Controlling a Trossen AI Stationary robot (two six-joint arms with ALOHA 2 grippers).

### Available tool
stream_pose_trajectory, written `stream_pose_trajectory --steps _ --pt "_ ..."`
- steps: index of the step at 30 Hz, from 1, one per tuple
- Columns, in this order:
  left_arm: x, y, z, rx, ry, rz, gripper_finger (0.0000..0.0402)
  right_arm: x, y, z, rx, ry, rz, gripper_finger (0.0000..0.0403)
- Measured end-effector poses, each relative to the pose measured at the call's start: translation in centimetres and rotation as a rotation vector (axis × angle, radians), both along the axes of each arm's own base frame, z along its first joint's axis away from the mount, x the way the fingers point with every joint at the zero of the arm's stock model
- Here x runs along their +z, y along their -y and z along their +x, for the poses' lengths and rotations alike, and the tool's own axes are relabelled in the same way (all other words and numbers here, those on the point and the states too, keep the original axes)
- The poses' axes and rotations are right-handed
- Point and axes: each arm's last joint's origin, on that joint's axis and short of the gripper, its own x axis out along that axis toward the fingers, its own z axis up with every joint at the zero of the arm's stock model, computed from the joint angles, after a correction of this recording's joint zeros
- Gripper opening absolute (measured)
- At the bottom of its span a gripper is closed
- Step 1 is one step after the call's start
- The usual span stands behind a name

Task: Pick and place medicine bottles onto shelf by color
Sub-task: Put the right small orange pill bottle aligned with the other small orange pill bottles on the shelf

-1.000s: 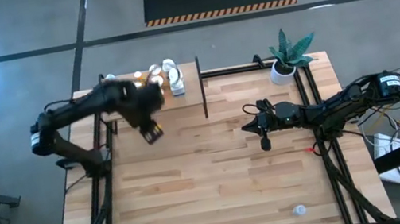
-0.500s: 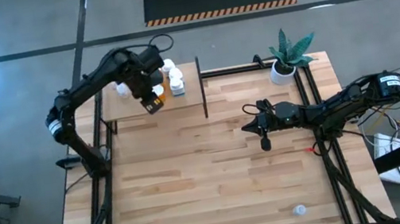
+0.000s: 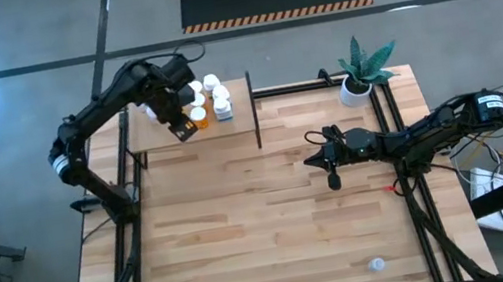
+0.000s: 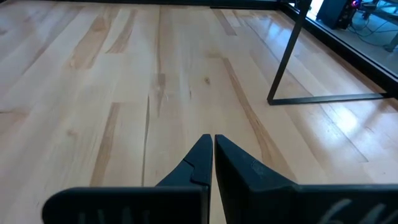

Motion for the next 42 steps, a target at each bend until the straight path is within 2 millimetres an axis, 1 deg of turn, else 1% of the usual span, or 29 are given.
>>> stream_pose_trajectory --steps 5,9,17,28,35,38,42 --pt "-1.0 -1.0 -0.8 0.045 -0.038 -0.013 0.0096 0.0 0.0 0.0 -0.002 0.000 0.004 0.0009" --pt "-1.7 -1.3 -1.1 0.047 -0.062 -0.031 0.0096 0.0 0.0 0.0 -0.002 0.001 0.005 0.0009" --pt "-1.7 -1.6 -1.3 0.051 -0.062 -0.030 0.0096 0.0 0.0 0.0 -0.001 0.001 0.004 0.0009" --pt "-2.4 -2.9 -1.4 0.089 -0.090 -0.042 0.0096 0.0 0.0 0.0 -0.001 0.001 0.004 0.0009" --pt "-2.5 -3.2 -1.5 0.091 -0.100 -0.035 0.0096 0.0 0.0 0.0 -0.001 0.002 0.004 0.0009" --pt "-2.5 -3.2 -1.6 0.090 -0.102 -0.034 0.0106 0.0 0.0 0.0 -0.001 0.002 0.004 0.0009" --pt "-2.5 -3.2 -1.6 0.085 -0.113 -0.021 0.0130 0.0 0.0 0.0 -0.001 0.001 0.004 0.0009"
